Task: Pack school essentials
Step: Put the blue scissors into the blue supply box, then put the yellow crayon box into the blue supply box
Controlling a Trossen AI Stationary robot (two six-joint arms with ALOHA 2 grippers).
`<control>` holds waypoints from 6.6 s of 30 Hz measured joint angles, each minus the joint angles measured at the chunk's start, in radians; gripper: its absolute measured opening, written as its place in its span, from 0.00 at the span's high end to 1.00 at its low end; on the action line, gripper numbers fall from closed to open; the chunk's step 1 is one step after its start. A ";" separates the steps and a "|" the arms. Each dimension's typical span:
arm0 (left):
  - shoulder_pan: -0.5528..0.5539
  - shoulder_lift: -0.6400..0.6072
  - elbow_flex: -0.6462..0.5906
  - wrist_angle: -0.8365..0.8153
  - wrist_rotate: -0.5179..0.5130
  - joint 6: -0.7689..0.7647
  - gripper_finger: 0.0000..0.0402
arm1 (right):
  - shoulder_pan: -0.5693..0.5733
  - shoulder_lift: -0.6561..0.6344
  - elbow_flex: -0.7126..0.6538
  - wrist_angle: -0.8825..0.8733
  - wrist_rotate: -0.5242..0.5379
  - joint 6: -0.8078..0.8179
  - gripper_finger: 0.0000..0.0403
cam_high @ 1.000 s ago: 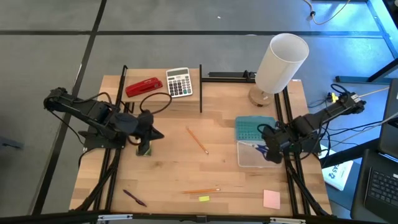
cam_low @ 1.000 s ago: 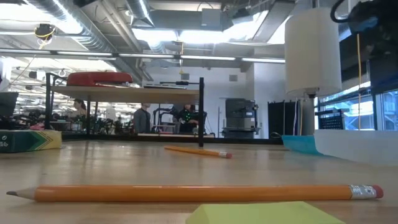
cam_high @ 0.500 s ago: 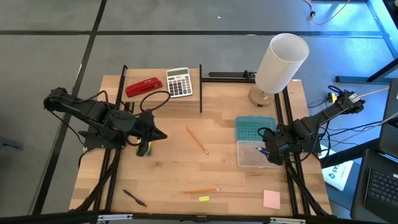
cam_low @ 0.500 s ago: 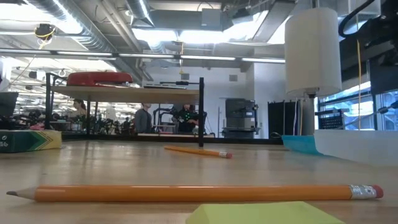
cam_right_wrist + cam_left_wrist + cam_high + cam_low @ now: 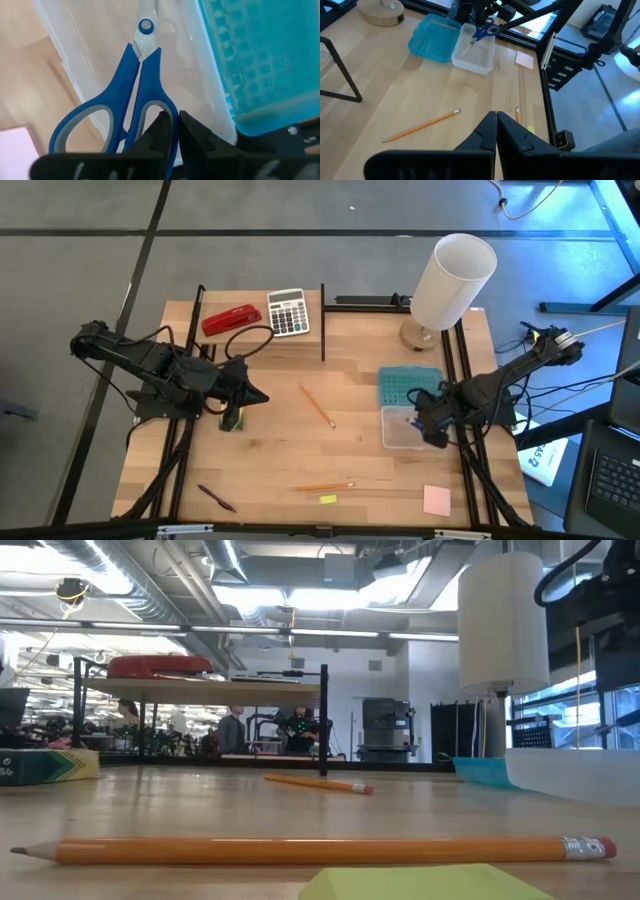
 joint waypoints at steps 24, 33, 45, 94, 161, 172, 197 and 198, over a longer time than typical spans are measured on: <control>0.000 0.000 0.000 -0.002 0.001 0.000 1.00 | -0.072 0.217 0.000 0.295 0.037 -0.084 0.92; 0.000 0.000 0.000 -0.004 0.001 0.001 1.00 | -0.099 0.219 0.000 0.320 0.025 -0.107 0.92; 0.000 0.000 0.000 -0.004 0.001 0.002 1.00 | -0.110 0.218 0.000 0.321 0.026 -0.131 0.85; -0.210 0.064 -0.015 -0.494 0.013 -1.334 1.00 | -0.442 0.230 0.477 0.612 -0.161 -0.733 0.83; -0.256 0.064 -0.210 -0.524 0.055 -1.519 0.77 | -0.513 0.237 0.477 0.694 -0.280 -1.017 0.83; -0.256 0.065 -0.210 -0.524 0.055 -1.559 0.40 | -0.513 0.237 0.477 0.694 -0.280 -1.017 0.83; -0.181 0.241 -0.210 -0.516 0.070 -1.607 0.01 | -0.513 0.237 0.476 0.694 -0.280 -1.017 0.83; -0.177 0.247 -0.210 -0.516 0.077 -1.607 0.01 | -0.513 0.237 0.476 0.694 -0.280 -1.017 0.83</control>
